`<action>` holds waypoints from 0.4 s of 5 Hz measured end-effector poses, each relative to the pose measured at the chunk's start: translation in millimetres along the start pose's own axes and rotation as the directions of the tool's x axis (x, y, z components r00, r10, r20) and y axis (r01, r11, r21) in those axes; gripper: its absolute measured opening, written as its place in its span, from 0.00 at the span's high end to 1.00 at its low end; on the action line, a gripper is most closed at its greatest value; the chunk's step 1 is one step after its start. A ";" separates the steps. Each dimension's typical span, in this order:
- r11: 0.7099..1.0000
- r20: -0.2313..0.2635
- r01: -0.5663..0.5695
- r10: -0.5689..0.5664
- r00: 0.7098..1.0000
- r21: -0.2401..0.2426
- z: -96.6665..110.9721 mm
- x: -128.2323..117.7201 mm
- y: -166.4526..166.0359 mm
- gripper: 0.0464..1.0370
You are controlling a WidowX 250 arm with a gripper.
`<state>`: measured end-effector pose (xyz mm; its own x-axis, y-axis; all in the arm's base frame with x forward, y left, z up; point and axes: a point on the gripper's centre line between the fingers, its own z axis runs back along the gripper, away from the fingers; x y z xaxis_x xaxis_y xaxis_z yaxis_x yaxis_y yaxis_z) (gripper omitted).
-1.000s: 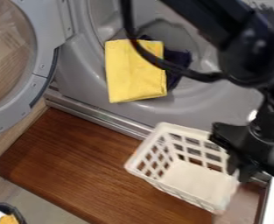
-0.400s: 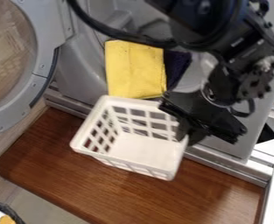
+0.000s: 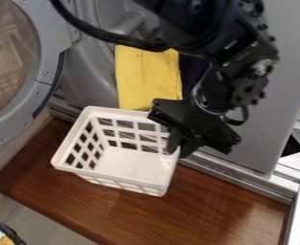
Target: Move the white basket to the left
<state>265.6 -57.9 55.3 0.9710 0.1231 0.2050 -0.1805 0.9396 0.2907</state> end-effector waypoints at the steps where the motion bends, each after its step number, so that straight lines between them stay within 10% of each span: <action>1: 0.999 -0.028 0.009 -0.010 1.000 -0.036 -19.3 0.1 6.7 0.95; 2: 0.995 -0.036 0.060 -0.063 0.997 -0.074 -37.1 4.3 6.2 0.95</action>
<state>274.5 -39.7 23.3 0.9855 0.0755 0.1522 -0.1100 0.9662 0.2329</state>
